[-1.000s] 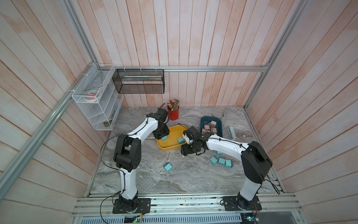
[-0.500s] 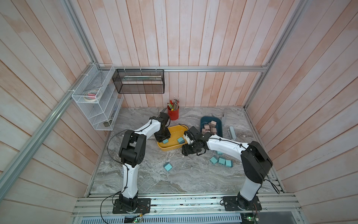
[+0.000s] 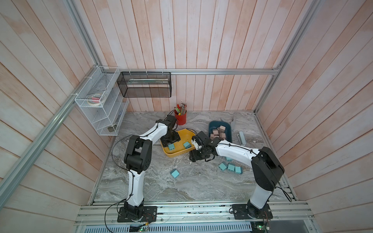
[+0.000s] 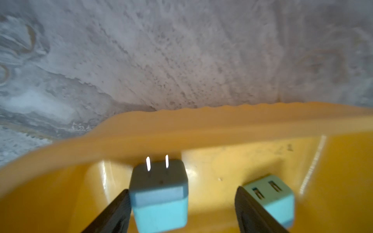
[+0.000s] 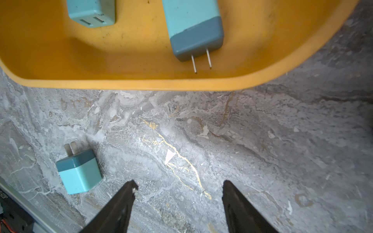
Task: Place the plugs by color into the storage box
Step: Place the plug in the storage box, then pick up the plug from the center of the board.
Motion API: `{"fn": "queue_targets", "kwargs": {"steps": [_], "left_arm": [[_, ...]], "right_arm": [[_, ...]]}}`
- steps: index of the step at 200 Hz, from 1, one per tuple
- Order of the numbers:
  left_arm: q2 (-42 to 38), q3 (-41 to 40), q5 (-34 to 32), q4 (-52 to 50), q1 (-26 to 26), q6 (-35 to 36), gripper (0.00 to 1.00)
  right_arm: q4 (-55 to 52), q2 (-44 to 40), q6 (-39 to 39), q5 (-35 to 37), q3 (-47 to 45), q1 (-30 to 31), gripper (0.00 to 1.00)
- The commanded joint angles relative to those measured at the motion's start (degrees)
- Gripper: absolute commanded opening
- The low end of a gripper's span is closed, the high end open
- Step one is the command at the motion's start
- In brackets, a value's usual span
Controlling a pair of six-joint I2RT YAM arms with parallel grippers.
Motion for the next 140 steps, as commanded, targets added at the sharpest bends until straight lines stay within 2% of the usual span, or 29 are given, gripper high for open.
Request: {"fn": "queue_targets", "kwargs": {"steps": [1, 28, 69, 91, 125, 140], "left_arm": [[-8.33, 4.29, 0.57, -4.74, -0.29, -1.55, 0.83], [-15.26, 1.96, 0.03, -11.49, -1.71, -7.95, 0.83], [-27.75, -12.88, 2.52, -13.63, -4.73, -22.33, 0.83], [-30.65, -19.69, 4.95, -12.96, -7.22, -26.55, 0.82], [-33.28, -30.99, 10.97, -5.89, -9.89, -32.1, 0.83], [-33.35, -34.01, 11.05, -3.59, -10.47, -33.26, 0.82]], "right_arm": [[-0.04, -2.41, -0.35, -0.23, -1.27, -0.21, 0.72], [0.59, -2.72, -0.41, -0.34, -2.1, -0.28, 0.72], [2.33, -2.46, -0.36, -1.23, -2.56, -0.8, 0.72], [3.08, -1.87, -0.17, -1.97, -2.29, -0.81, 0.72], [4.2, -1.57, 0.34, -2.41, -2.39, -0.81, 0.72], [4.59, -1.88, 0.57, -2.43, -2.84, -0.81, 0.72]]}}
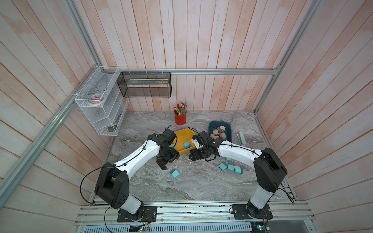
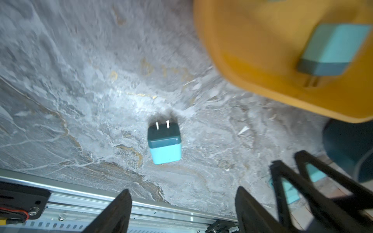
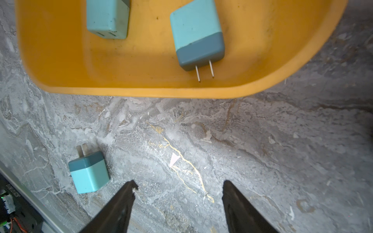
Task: Place the plugs by color into the storage box
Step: Pick up the plug from the center of the board.
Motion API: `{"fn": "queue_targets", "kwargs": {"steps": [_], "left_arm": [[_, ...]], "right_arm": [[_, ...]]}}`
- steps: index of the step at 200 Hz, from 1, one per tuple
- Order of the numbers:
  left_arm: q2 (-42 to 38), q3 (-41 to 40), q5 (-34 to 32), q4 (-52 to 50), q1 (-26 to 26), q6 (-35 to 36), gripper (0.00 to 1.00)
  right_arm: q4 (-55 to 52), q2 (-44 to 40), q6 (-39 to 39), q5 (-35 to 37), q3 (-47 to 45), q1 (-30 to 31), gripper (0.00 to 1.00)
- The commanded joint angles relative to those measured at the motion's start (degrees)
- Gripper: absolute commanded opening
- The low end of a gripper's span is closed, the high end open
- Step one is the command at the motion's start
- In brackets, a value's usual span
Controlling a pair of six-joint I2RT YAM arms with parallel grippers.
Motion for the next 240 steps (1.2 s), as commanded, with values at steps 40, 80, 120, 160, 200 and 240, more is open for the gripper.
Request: {"fn": "queue_targets", "kwargs": {"steps": [40, 80, 120, 160, 200, 240], "left_arm": [[2.25, -5.04, 1.88, 6.54, -1.01, -3.26, 0.83], [7.14, -6.52, 3.95, 12.6, -2.21, -1.95, 0.79], [8.85, -9.4, 4.53, 14.94, -3.6, -2.61, 0.73], [9.53, -12.69, 3.89, 14.86, -3.58, -1.91, 0.63], [11.23, -11.61, 1.26, 12.71, -3.6, 1.07, 0.49], [12.51, -7.01, -0.59, 9.87, -3.6, 4.18, 0.42]], "right_arm": [[1.98, -1.43, 1.28, -0.94, -3.21, -0.22, 0.72], [2.25, -2.56, 1.51, -0.59, -5.34, -0.22, 0.72], [1.85, -2.31, 1.22, -0.36, -5.18, -0.29, 0.72], [2.05, -1.97, 1.02, -0.32, -5.53, -0.31, 0.72], [2.21, -1.65, 0.83, -0.49, -5.55, -0.39, 0.72], [1.43, -1.11, -0.04, -0.25, -4.18, -0.47, 0.72]]}}
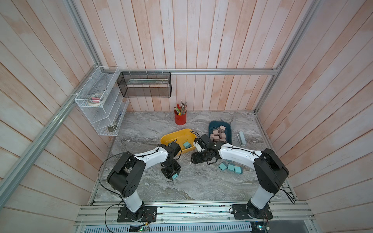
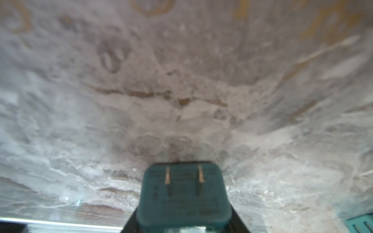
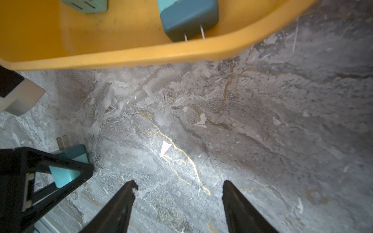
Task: Place the plugs by color into the storage box
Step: Pick up the plug from the center of the board, then place the plug in the storage box.
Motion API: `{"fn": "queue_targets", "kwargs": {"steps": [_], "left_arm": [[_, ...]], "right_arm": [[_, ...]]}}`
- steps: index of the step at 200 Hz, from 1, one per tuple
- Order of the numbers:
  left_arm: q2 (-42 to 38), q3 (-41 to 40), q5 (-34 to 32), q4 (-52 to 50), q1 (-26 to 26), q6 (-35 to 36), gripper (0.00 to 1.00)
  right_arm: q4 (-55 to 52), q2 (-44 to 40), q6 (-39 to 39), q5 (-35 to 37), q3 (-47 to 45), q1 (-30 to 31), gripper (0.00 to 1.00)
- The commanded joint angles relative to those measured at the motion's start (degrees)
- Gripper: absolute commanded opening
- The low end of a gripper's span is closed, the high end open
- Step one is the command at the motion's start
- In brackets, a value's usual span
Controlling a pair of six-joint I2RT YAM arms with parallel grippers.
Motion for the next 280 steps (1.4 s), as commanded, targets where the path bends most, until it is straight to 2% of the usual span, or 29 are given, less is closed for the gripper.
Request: {"fn": "queue_targets", "kwargs": {"steps": [1, 35, 64, 92, 135, 205, 280], "left_arm": [[2.12, 2.68, -4.32, -1.47, -0.04, 3.15, 0.42], [2.37, 15.25, -8.37, -11.09, 0.39, 6.96, 0.42], [4.11, 26.89, -9.83, -17.53, 2.72, 10.71, 0.42], [7.2, 35.85, -7.25, -19.44, 5.59, 12.73, 0.42], [14.84, 47.24, -6.67, -20.49, 7.55, 14.74, 0.42], [27.05, 57.64, -6.65, -18.24, 10.41, 16.26, 0.42], [33.13, 56.99, -4.83, -12.89, 10.95, 17.44, 0.43]], "right_arm": [[-0.77, -0.03, -1.0, 0.44, 0.98, -0.3, 0.72], [-1.08, 0.04, -1.46, 0.51, 1.69, -0.7, 0.72], [-0.95, -0.12, -1.44, 0.33, 1.9, -1.05, 0.72], [-1.02, 0.06, -1.66, 0.15, 2.33, -1.45, 0.72], [-1.04, 0.46, -1.76, -0.11, 2.72, -2.01, 0.72], [-1.43, 0.07, -1.75, -0.03, 1.73, -2.72, 0.72], [-1.79, -0.6, -1.02, 0.42, 0.66, -3.08, 0.72]]}}
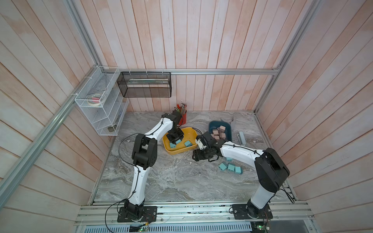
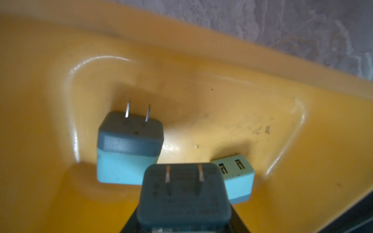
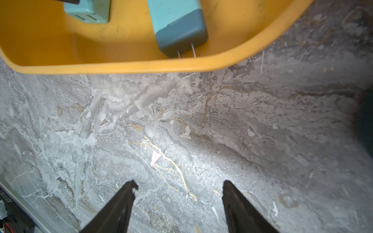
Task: Place the plugs by color into the storage box
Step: Place the plug in the storage box.
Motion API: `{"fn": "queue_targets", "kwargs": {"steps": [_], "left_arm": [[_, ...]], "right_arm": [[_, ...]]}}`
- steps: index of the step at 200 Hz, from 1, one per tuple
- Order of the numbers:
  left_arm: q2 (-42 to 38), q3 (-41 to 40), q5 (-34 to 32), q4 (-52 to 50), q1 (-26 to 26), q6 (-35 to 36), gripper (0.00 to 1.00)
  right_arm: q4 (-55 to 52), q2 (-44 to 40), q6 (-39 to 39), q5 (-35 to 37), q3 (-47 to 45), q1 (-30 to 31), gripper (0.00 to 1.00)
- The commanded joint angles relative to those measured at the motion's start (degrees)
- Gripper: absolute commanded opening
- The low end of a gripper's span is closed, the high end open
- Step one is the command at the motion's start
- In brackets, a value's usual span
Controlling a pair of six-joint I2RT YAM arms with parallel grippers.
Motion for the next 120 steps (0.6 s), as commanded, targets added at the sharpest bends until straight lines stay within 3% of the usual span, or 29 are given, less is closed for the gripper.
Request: {"fn": "queue_targets", "kwargs": {"steps": [1, 88, 120], "left_arm": [[1.63, 0.38, 1.25, 2.61, -0.05, 1.29, 0.43], [5.55, -2.71, -0.71, 4.6, -0.09, 2.45, 0.46], [5.54, -4.23, -0.19, 6.22, -0.13, 2.09, 0.53]], "right_arm": [[-1.66, -0.62, 0.16, 0.42, -0.5, -0.39, 0.72], [-1.78, -0.69, 0.53, 0.72, -1.2, -0.49, 0.72], [-1.9, -0.64, 0.71, 0.78, -1.14, -0.56, 0.72]]}}
